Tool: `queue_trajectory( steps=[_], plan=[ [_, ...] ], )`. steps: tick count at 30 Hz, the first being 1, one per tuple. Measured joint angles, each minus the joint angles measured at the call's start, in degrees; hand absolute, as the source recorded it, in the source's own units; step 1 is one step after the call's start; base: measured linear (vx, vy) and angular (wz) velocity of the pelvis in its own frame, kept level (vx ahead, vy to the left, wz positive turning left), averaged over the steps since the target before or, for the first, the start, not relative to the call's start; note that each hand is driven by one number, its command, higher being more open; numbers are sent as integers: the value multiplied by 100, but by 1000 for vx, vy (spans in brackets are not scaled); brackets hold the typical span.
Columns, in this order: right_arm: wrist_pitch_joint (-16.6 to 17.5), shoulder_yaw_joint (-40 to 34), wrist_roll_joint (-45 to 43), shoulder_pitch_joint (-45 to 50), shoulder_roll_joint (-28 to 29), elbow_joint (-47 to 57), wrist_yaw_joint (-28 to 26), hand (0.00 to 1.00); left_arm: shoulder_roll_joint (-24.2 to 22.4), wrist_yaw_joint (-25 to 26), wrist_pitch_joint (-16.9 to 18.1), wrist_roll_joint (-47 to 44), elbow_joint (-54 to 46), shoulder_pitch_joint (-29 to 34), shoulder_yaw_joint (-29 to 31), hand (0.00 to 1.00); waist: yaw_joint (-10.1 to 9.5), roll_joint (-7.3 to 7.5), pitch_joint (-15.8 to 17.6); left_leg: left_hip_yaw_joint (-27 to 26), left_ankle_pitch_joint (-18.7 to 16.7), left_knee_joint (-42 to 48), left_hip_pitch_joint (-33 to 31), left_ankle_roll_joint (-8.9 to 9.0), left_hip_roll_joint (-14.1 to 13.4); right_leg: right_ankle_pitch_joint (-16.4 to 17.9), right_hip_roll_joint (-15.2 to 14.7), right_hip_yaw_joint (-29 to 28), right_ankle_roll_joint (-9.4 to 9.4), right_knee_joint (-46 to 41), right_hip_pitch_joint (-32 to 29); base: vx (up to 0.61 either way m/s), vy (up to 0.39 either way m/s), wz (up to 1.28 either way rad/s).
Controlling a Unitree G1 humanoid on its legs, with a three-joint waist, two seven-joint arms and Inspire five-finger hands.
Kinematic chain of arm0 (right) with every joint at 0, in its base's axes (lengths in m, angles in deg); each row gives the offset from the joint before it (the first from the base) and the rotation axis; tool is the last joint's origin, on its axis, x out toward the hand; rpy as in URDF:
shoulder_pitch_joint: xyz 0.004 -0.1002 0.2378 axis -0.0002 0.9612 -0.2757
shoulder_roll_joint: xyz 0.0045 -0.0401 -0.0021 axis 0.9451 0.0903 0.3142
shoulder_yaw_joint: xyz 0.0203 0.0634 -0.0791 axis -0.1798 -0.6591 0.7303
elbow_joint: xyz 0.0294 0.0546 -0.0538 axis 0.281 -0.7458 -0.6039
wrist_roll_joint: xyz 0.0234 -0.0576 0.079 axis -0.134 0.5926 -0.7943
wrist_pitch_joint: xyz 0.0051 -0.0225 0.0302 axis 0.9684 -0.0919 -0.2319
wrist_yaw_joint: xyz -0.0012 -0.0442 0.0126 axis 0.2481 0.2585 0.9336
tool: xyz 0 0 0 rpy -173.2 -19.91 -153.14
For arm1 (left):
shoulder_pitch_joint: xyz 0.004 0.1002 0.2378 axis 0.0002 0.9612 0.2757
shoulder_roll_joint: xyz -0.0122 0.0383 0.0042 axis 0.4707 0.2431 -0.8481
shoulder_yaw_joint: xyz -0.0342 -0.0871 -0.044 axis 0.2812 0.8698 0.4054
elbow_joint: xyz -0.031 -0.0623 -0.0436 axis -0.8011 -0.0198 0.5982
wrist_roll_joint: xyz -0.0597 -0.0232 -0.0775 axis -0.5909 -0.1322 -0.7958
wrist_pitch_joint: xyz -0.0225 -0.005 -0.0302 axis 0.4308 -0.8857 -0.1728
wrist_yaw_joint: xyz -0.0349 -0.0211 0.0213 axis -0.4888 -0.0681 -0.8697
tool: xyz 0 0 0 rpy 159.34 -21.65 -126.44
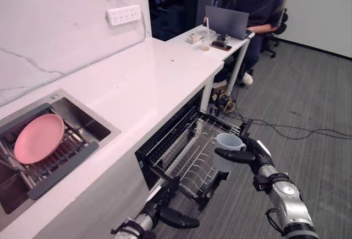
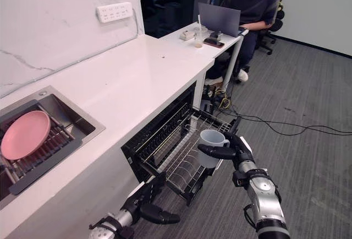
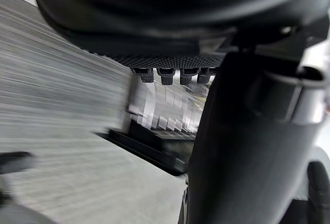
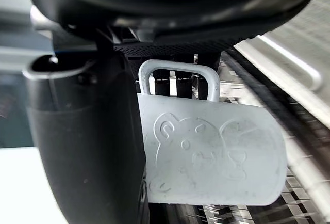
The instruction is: Walk over to the sink, pick up the cup, carry it to the dishwasher, place the cup inside the dishwasher, then close the dishwasher door
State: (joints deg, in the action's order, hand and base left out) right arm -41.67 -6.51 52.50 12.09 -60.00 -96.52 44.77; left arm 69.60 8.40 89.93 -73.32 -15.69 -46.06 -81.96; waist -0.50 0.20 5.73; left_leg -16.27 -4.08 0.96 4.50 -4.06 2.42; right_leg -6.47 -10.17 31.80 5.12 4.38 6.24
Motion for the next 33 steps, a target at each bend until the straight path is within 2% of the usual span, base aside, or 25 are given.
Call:
queue_trajectory(
  steps=[5, 8, 9, 13, 18, 21, 25, 30, 33],
  plan=[
    [-3, 307, 223, -771, -187, -952, 108, 0, -1, -141, 12, -549, 372, 109, 534, 100, -137, -17, 195, 291, 278, -225, -80, -26, 69, -27, -41, 290, 34, -6, -32, -77, 14, 34],
    [-29, 600, 340, -1677, -468, -1811, 99, 0, 2, -145, 121, -594, 578, 41, 718, 100, -307, -41, 480, 438, 401, -271, -272, -25, 79, -66, -68, 435, -12, -24, -169, -109, 17, 28],
    [-32, 775, 481, -2266, -708, -2227, 82, 0, -8, -143, 135, -710, 748, -176, 758, 100, -406, -60, 676, 488, 469, -219, -535, -19, 71, -123, -81, 494, -79, -35, -376, -97, 14, 24],
    [-28, 926, 653, -3385, -1178, -2793, 42, 0, -16, -107, 216, -769, 1116, -678, 880, 100, -678, -76, 1195, 621, 604, -81, -1033, -31, 33, -234, -50, 630, -165, -46, -735, -59, -3, 22],
    [-12, 1180, 898, -4061, -1385, -3034, -38, 0, -14, 120, 333, -771, 1345, -907, 1164, 100, -760, -76, 1541, 772, 611, 165, -1396, -69, 21, -237, -49, 605, -168, -95, -914, 22, 6, 18],
    [-9, 1323, 1105, -4450, -1430, -3312, -48, 0, -13, 157, 404, -808, 1481, -1149, 1385, 100, -902, -81, 1809, 792, 601, 279, -1574, -66, 1, -260, -42, 596, -199, -131, -1043, 1, 15, 6],
    [-8, 1338, 1124, -4689, -1432, -3499, -137, 0, -12, 179, 475, -830, 1513, -1298, 1508, 100, -1033, -109, 1995, 880, 594, 455, -1907, -66, -14, -296, -35, 598, -248, -151, -1250, 0, 19, 12],
    [-7, 1430, 1124, -4848, -1432, -3698, -170, 0, -44, 313, 476, -863, 1523, -1381, 1533, 100, -1145, -213, 2088, 1028, 559, 594, -2182, -37, -43, -292, -4, 617, -252, -188, -1395, -4, 15, 15],
    [-6, 1432, 1123, -4880, -1431, -3728, -198, 0, -61, 414, 481, -794, 1532, -1384, 1532, 100, -1220, -254, 2112, 1094, 560, 653, -2290, -36, -71, -242, 10, 626, -319, -220, -1450, 3, 23, 13]
  ],
)
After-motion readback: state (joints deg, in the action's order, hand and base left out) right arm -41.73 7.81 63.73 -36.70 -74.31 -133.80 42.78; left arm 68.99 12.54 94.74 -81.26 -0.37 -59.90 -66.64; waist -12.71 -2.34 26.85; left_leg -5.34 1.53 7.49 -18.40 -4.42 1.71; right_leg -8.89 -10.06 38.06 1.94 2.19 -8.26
